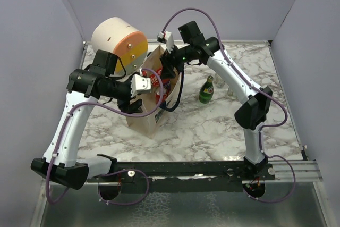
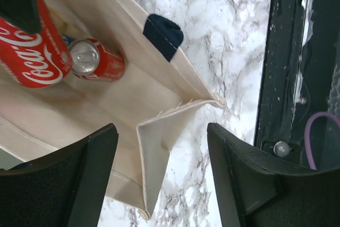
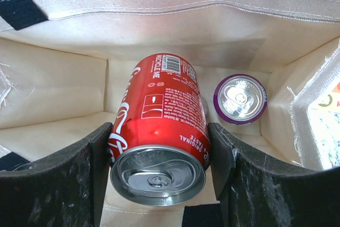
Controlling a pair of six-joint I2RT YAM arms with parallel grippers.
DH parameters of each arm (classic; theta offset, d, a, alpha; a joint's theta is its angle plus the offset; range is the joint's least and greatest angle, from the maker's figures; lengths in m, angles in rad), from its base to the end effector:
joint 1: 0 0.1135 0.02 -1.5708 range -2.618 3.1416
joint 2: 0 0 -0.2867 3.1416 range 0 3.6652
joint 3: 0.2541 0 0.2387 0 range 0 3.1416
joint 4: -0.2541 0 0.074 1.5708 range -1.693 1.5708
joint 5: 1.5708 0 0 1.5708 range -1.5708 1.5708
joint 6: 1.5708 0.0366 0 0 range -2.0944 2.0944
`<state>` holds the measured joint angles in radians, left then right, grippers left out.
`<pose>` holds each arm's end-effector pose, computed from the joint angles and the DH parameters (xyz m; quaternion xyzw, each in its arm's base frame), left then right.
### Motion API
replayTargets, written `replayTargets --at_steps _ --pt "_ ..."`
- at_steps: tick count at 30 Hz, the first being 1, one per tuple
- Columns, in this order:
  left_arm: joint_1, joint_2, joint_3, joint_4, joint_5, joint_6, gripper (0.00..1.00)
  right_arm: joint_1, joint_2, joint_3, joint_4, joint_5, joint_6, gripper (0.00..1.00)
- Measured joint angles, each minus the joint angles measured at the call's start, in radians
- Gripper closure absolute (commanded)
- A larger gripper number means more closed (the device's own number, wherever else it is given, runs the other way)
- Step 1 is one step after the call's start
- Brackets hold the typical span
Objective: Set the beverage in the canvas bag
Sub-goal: Place the drink in the canvas bag.
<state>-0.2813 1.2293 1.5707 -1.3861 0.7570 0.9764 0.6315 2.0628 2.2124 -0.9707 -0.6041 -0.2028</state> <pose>0.1584 -0.0719 0.4305 0.6055 0.6691 -0.2532 0.3487 0.3476 0.2800 0.3838 -0.4595 0.7681 0.3448 0.2827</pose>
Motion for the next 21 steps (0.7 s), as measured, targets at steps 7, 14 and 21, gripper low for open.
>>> replayTargets --at_steps 7,14,21 --pt "-0.025 0.025 -0.055 -0.012 -0.071 0.071 0.33 0.0 0.0 -0.005 0.002 -0.004 0.008 0.99" --pt "-0.045 0.026 -0.109 -0.015 -0.108 0.126 0.46 0.0 -0.001 -0.042 0.008 -0.004 0.008 0.99" --pt "-0.09 0.014 -0.147 -0.011 -0.116 0.144 0.6 0.0 -0.002 -0.065 0.008 0.01 0.006 0.99"
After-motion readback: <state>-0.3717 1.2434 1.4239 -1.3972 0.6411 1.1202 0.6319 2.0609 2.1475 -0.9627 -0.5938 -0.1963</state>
